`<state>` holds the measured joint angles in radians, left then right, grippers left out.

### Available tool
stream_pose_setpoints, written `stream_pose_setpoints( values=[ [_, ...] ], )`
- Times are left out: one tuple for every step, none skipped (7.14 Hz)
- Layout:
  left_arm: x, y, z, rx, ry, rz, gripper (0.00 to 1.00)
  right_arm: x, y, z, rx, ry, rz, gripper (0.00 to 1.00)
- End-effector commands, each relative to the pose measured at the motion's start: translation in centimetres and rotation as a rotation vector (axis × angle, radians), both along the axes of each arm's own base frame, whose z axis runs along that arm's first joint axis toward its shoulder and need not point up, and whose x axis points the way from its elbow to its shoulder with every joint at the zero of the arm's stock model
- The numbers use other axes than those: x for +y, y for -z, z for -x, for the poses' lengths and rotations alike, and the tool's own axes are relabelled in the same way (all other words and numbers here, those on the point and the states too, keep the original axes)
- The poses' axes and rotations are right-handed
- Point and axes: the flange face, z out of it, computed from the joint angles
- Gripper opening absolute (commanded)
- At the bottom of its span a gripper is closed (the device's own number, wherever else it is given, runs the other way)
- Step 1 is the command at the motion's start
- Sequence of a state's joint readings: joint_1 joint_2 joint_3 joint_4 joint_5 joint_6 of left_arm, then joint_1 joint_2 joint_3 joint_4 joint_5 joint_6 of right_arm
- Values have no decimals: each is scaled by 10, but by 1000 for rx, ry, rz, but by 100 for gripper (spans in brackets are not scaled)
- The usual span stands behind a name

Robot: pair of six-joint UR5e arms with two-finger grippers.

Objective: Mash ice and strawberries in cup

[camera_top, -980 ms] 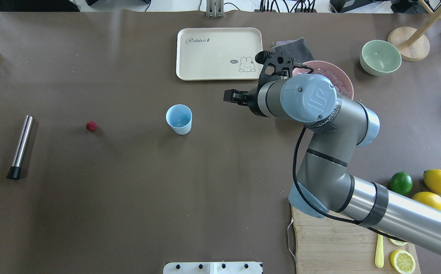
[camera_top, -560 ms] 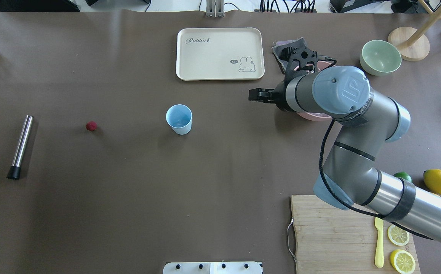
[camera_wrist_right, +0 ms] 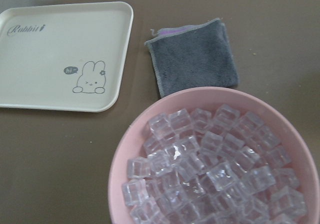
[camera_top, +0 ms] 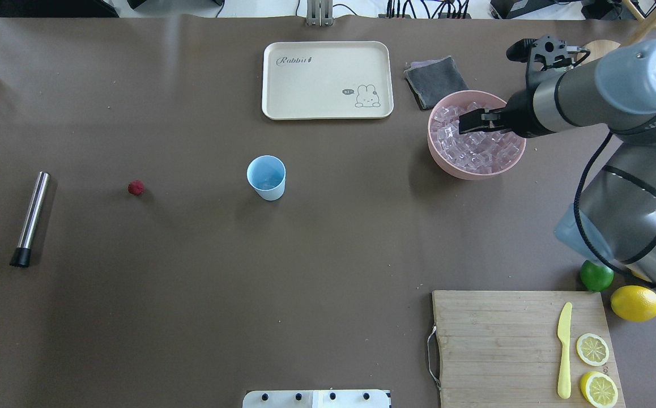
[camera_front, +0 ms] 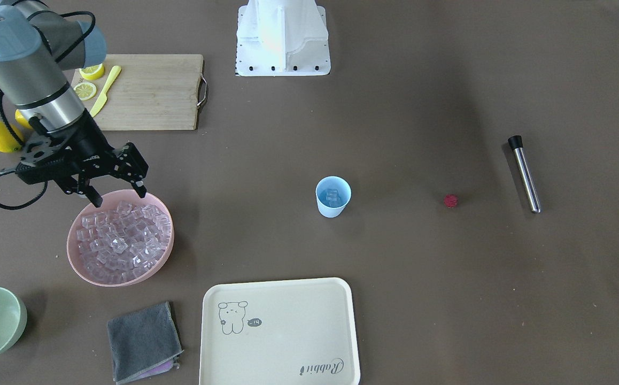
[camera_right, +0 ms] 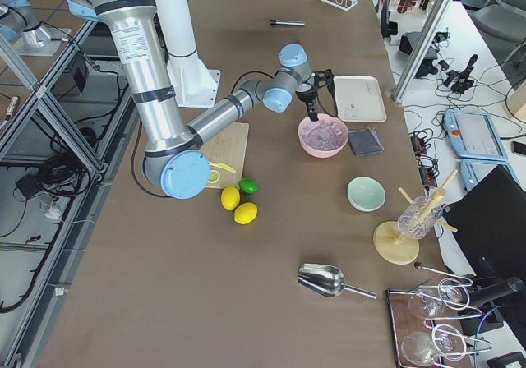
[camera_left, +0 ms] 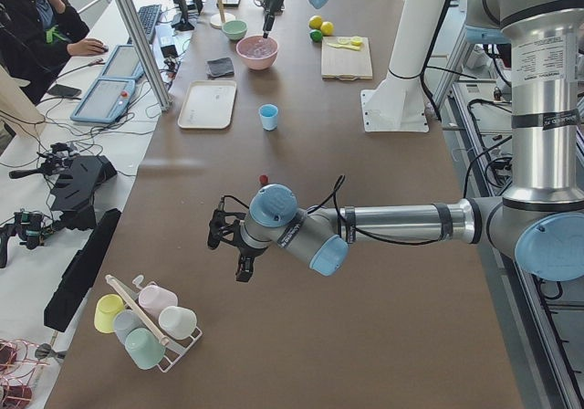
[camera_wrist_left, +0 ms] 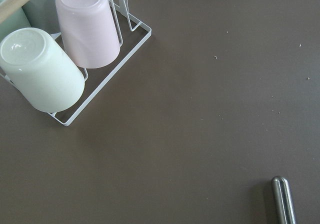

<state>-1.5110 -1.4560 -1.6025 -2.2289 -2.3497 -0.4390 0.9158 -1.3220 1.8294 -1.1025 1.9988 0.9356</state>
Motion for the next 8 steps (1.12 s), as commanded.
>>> stream_pose_setpoints(
  values=[
    [-1, 2, -1, 2, 2, 1, 98, 0, -86, -132, 6, 91, -40, 89],
    [-1, 1, -1, 2, 4, 5, 98, 6, -129, -206, -15, 123, -43, 90],
    [-4, 3, -2, 2, 3, 3, 98, 24, -171, -266, -40, 141, -53, 90],
    [-7, 6, -6, 10, 9, 16, 98, 44, -195, -302, -29, 121, -66, 90],
    [-10, 8, -15, 18, 8, 30, 98, 60, -215, -322, -10, 110, -69, 90],
    [-10, 9, -22, 20, -1, 35, 98, 70, -223, -335, -15, 101, -70, 91],
    [-13, 11, -26, 23, -4, 35, 98, 76, -231, -335, -11, 104, -60, 91],
    [-25, 25, -55, 52, -13, 67, 98, 75, -232, -334, -5, 104, -59, 91]
  ],
)
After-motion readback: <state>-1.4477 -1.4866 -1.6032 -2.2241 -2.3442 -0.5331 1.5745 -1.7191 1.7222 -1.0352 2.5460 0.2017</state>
